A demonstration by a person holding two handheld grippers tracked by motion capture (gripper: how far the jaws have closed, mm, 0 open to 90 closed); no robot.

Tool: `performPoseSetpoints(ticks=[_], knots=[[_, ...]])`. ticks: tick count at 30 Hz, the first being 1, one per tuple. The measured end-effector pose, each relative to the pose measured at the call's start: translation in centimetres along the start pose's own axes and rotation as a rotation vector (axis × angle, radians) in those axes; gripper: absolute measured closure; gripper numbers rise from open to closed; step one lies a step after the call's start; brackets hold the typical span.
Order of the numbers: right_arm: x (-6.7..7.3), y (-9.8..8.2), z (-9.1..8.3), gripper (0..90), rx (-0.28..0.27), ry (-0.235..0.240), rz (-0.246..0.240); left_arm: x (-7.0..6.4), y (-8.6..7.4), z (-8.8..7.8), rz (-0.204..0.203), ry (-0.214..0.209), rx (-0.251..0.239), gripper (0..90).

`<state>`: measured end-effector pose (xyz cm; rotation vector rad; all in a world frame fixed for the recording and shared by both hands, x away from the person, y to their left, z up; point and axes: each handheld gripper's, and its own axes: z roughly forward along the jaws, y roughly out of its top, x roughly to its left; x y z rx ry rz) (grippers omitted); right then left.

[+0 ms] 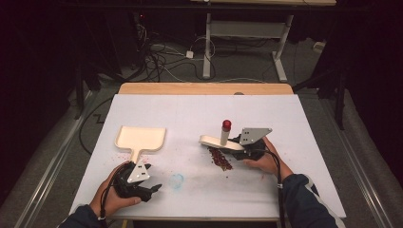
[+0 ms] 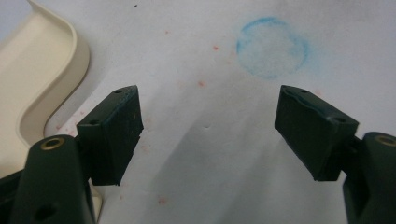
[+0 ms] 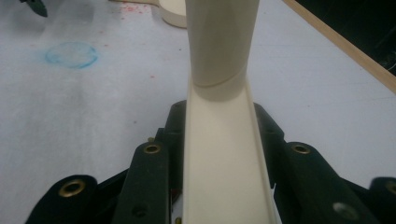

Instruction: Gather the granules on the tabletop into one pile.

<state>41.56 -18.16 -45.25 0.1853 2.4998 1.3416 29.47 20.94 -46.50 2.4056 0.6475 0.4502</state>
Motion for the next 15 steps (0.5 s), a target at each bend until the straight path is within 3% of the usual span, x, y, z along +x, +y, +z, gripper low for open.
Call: performPoseSetpoints(ticks=[6, 9, 15], knots=[[0.7, -0.2, -0.7, 66.9, 0.001, 0.010, -0.014, 0.0, -0.1, -0.1, -0.004, 0.003, -0.006, 22.3], [1.2, 0.0, -0.8, 66.8, 0.017, 0.000, -0.043, 0.0, -0.1, -0.1, -0.003, 0.003, -0.004, 22.3], [0.8, 0.1, -1.5, 67.3, -0.018, -0.087, -0.016, 0.1, -0.1, -0.2, -0.001, 0.004, -0.005, 22.3]])
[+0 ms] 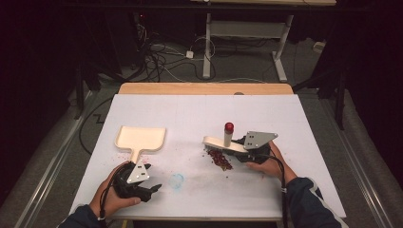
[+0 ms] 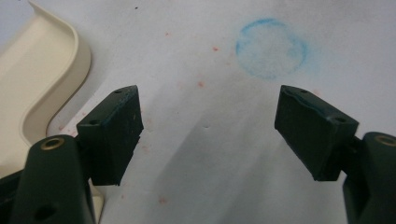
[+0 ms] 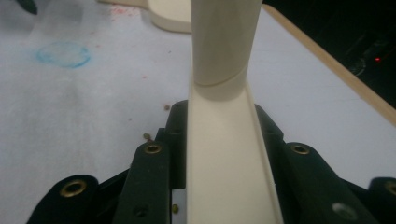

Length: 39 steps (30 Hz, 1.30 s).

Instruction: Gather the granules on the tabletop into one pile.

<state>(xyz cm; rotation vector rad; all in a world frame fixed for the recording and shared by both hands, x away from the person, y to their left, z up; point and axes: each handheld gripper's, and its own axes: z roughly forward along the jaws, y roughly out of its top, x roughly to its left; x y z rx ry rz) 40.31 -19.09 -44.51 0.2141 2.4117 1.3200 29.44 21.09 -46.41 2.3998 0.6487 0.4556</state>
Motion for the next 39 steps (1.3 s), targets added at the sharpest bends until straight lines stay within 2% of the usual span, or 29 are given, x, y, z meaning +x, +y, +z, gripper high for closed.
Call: performPoseSetpoints(ticks=[3, 6, 8, 12, 15, 19, 22, 25, 27, 31, 39], knots=[[-0.4, 0.2, -0.8, 67.3, -0.031, -0.029, 0.028, 0.0, 0.0, 0.0, 0.001, 0.000, 0.001, 22.3], [-0.3, 0.7, -1.9, 67.3, -0.069, -0.025, 0.038, 0.0, 0.1, 0.0, 0.006, 0.004, 0.002, 22.3], [0.1, 1.2, -2.6, 67.3, -0.105, -0.005, 0.046, 0.0, 0.1, -0.1, 0.008, 0.006, 0.002, 22.3], [1.8, 2.0, -3.6, 67.3, -0.150, 0.086, 0.048, 0.0, 0.0, -0.2, 0.007, 0.009, -0.002, 22.3], [3.4, 2.1, -3.5, 67.3, -0.154, 0.172, 0.057, -0.1, 0.0, -0.3, 0.009, 0.010, -0.004, 22.3], [5.0, 1.8, -2.5, 67.3, -0.117, 0.274, 0.041, -0.1, 0.1, -0.3, 0.011, 0.009, -0.007, 22.3], [5.3, 1.4, -1.4, 67.3, -0.089, 0.314, 0.049, -0.1, 0.2, -0.2, 0.013, 0.004, -0.004, 22.3], [5.1, 0.8, -0.3, 67.3, -0.067, 0.330, 0.070, 0.0, 0.2, 0.0, 0.017, -0.002, -0.002, 22.3], [4.6, 0.6, 0.2, 67.3, -0.086, 0.330, 0.095, -0.1, 0.3, 0.0, 0.024, -0.003, 0.000, 22.3], [3.3, 0.3, 1.0, 67.2, -0.090, 0.311, 0.120, -0.2, 0.4, 0.1, 0.027, -0.008, 0.002, 22.3], [1.5, 1.2, 2.2, 67.3, -0.088, 0.269, 0.118, -0.2, 0.4, 0.2, 0.025, -0.010, 0.004, 22.3]])
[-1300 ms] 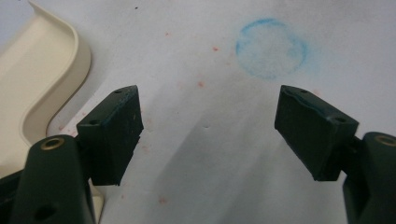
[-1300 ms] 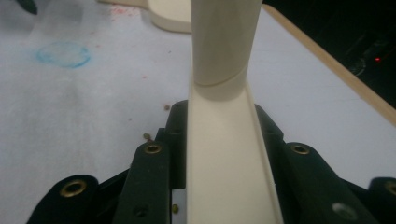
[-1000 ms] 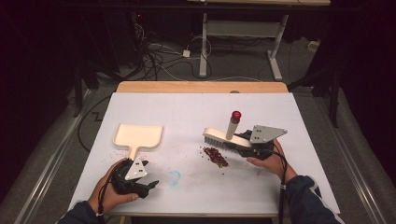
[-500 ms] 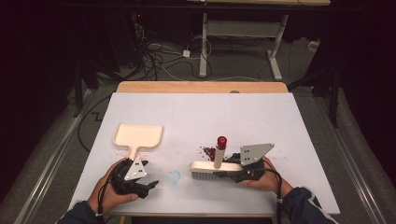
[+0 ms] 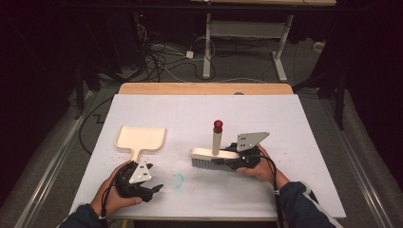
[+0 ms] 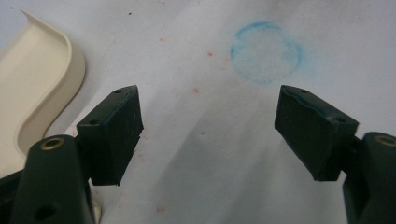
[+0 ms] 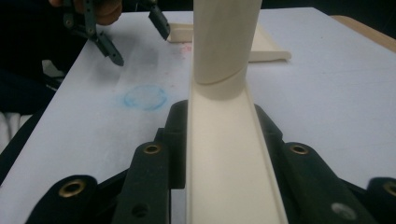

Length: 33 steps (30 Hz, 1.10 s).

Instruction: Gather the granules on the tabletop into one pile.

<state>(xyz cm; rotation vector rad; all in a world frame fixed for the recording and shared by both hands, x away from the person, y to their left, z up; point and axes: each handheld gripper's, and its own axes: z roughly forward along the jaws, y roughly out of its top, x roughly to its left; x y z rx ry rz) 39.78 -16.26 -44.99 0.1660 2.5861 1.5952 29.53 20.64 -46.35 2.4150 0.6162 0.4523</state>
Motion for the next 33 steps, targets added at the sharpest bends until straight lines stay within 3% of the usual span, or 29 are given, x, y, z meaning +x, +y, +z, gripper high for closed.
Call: performPoseSetpoints(ticks=[2, 7, 14, 17, 22, 28, 33], knots=[[-0.2, 0.0, -0.1, 67.3, -0.022, 0.008, 0.019, 0.0, 0.0, 0.0, 0.000, 0.001, 0.001, 22.3], [0.6, 0.7, -1.1, 67.2, -0.024, -0.018, -0.006, 0.1, -0.1, -0.4, 0.003, 0.020, -0.011, 22.3], [2.4, 3.4, -4.4, 67.2, 0.006, -0.178, 0.029, 0.4, -0.2, -1.2, -0.012, 0.060, -0.040, 22.3], [3.2, 3.6, -5.9, 67.2, 0.021, -0.212, 0.060, 0.3, -0.2, -1.4, -0.006, 0.069, -0.045, 22.3], [4.4, 2.9, -8.5, 67.2, 0.068, -0.282, 0.068, 0.3, -0.3, -1.6, -0.001, 0.078, -0.051, 22.3], [5.9, 1.6, -11.3, 67.2, 0.091, -0.299, 0.103, 0.1, -0.1, -1.7, 0.023, 0.099, -0.062, 22.3], [7.0, 0.6, -12.6, 67.2, 0.121, -0.291, 0.130, 0.3, 0.0, -1.8, 0.016, 0.111, -0.075, 22.1]])
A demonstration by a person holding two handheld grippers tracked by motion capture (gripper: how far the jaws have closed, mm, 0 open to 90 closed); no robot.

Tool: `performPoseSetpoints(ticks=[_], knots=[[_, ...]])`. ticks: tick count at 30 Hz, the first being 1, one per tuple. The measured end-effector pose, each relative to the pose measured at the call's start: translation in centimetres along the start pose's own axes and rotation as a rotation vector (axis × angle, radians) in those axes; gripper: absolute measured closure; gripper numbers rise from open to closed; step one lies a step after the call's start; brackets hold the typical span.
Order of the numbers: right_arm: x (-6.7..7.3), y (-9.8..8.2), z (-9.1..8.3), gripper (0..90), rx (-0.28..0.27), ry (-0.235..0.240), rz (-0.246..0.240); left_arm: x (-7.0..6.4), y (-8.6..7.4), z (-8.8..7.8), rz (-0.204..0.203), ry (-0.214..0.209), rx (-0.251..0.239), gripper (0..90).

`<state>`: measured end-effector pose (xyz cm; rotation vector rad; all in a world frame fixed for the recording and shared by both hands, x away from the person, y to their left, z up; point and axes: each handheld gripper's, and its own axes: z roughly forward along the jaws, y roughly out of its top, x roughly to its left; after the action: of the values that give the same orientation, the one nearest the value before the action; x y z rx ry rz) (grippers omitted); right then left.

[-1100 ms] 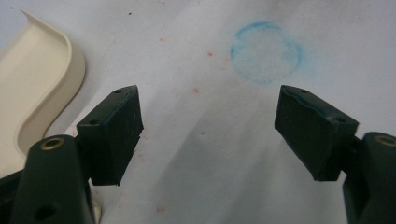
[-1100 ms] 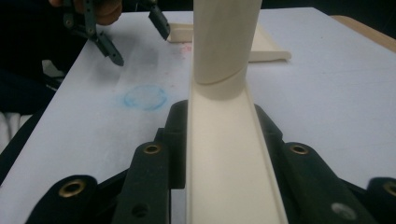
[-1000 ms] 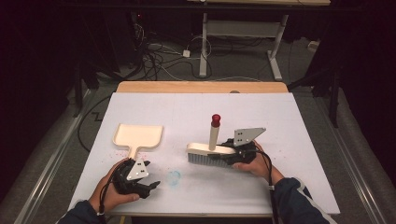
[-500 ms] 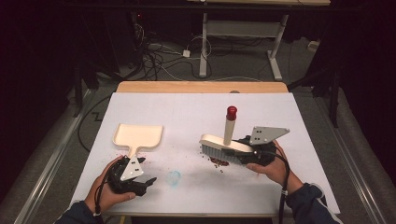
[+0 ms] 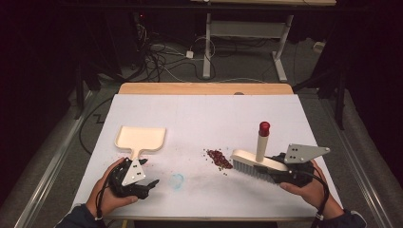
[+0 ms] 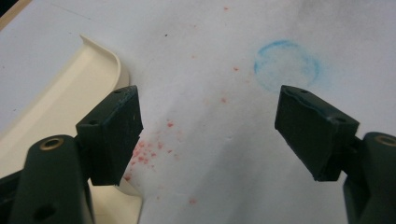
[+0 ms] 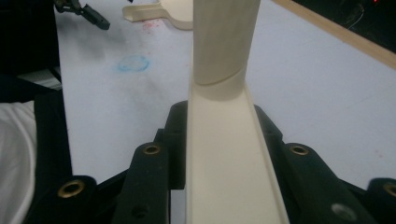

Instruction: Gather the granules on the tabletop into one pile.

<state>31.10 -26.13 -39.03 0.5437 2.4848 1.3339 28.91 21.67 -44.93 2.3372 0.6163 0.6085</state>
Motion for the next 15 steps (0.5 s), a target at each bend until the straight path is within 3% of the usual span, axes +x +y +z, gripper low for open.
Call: performPoseSetpoints(ticks=[7, 15], knots=[[0.3, -1.3, -1.0, 67.0, 0.051, 0.027, 0.062, 0.3, 0.0, -0.2, -0.005, 0.020, -0.009, 22.1], [-0.7, -2.4, -1.1, 67.0, 0.107, 0.024, 0.159, 0.5, 0.1, -0.3, -0.025, 0.039, -0.024, 21.9]])
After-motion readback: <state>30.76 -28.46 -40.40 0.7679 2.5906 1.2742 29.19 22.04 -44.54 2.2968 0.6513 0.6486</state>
